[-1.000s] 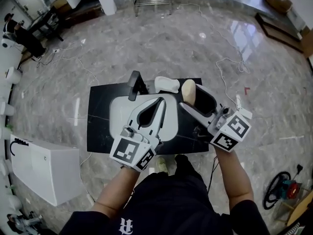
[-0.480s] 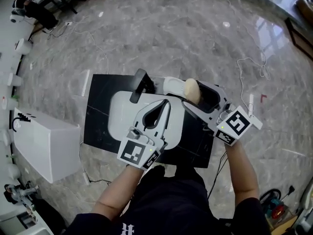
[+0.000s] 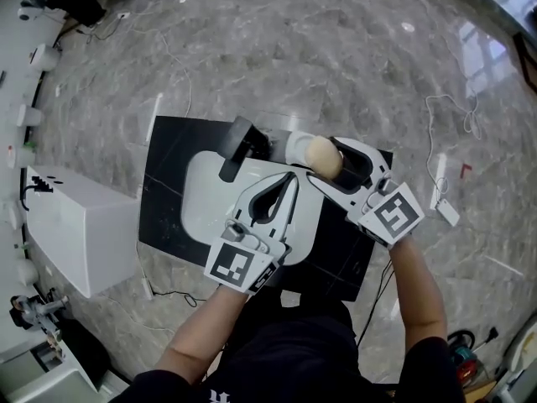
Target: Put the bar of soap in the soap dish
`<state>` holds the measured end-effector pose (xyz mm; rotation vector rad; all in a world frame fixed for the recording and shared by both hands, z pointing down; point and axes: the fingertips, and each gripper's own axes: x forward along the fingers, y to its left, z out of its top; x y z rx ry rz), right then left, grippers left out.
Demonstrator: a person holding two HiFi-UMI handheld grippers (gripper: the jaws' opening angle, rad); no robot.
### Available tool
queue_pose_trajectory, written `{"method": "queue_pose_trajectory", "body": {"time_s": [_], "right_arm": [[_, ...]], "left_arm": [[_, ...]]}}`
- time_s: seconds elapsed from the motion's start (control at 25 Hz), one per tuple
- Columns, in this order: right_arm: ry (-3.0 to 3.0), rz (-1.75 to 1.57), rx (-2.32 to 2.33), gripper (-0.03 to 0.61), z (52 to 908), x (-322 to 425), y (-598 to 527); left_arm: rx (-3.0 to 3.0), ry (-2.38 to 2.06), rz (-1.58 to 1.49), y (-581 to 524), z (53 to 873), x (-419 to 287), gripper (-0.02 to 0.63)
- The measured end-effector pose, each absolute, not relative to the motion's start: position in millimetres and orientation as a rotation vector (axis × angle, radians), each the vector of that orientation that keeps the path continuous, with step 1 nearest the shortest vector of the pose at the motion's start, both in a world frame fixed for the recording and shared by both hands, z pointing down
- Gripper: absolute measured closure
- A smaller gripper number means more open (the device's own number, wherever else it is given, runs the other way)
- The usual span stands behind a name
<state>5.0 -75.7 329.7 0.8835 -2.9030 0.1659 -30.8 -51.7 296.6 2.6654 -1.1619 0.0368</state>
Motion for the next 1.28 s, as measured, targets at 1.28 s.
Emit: {"method": "queue_pose_trajectory", "body": {"time_s": [1.28], "right_arm": [[-2.650,0.017,0.644,0.299,505,-16,-112]], "left_arm": [[2.520,-1.206,0.158,-91,391,-29,0.606]]}}
